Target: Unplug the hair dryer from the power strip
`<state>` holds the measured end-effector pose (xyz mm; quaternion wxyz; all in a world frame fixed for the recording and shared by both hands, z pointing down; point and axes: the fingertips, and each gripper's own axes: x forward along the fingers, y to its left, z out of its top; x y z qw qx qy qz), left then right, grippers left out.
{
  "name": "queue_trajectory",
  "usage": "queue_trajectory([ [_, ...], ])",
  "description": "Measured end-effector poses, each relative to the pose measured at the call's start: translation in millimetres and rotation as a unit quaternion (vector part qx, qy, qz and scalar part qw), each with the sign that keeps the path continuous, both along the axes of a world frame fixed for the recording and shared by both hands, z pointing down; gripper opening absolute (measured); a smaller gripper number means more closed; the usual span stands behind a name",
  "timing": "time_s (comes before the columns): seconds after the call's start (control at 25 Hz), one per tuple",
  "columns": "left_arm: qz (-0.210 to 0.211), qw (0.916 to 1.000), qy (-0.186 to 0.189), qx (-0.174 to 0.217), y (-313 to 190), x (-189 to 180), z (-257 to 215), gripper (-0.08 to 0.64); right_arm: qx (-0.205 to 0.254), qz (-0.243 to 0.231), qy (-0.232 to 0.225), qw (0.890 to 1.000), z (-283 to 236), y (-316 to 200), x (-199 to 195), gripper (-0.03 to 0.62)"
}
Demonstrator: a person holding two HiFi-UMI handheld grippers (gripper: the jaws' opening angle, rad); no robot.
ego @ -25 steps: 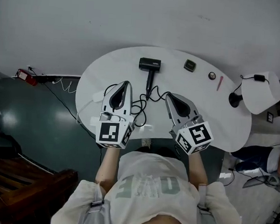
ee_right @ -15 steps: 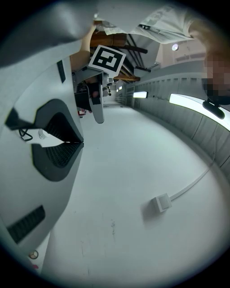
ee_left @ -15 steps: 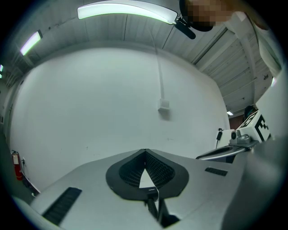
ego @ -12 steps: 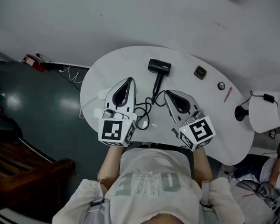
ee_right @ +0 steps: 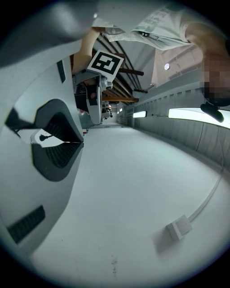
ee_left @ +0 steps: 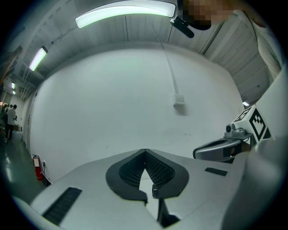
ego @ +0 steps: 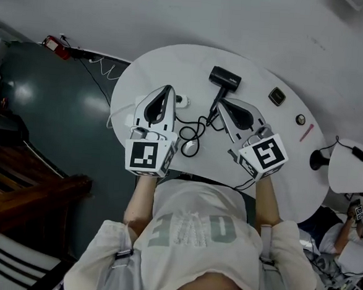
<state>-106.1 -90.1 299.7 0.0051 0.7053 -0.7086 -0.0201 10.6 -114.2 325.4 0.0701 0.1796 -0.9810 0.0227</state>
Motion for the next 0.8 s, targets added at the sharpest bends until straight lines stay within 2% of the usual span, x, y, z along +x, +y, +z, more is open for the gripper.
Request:
queue_trajectory([
  [0.16,-0.019,0.9997,-0.012,-0.004,-1,-15,0,0.013,0.021,-0.076,0.020,0.997,-9,-8,-26,0.020],
  [0.28,-0.028,0.9993,-0.012,-0.020,-1,-22,10,0.014,0.011,-0.146,0.050,0.988,5,-5,-48,0.028],
  [0.36,-0.031,0.9991,-0.014,-0.027,-2,-24,16,0.014,0.008,-0.186,0.078,0.979,24,-2,-62,0.152],
  [0.48,-0.034,0.9990,-0.020,-0.022,-1,-27,16,0.014,0.008,-0.224,0.121,0.967,57,1,-81,0.203],
  [0.6,-0.036,0.9989,-0.014,-0.028,-1,-30,19,0.014,0.028,-0.253,0.189,0.948,101,0,-96,0.267],
  [0.72,-0.043,0.9983,-0.015,-0.037,-2,-34,27,0.014,0.033,-0.284,0.267,0.920,154,-4,-105,0.270],
  [0.8,-0.050,0.9977,-0.014,-0.045,-2,-38,33,0.014,0.024,-0.300,0.298,0.906,182,-4,-113,0.270],
])
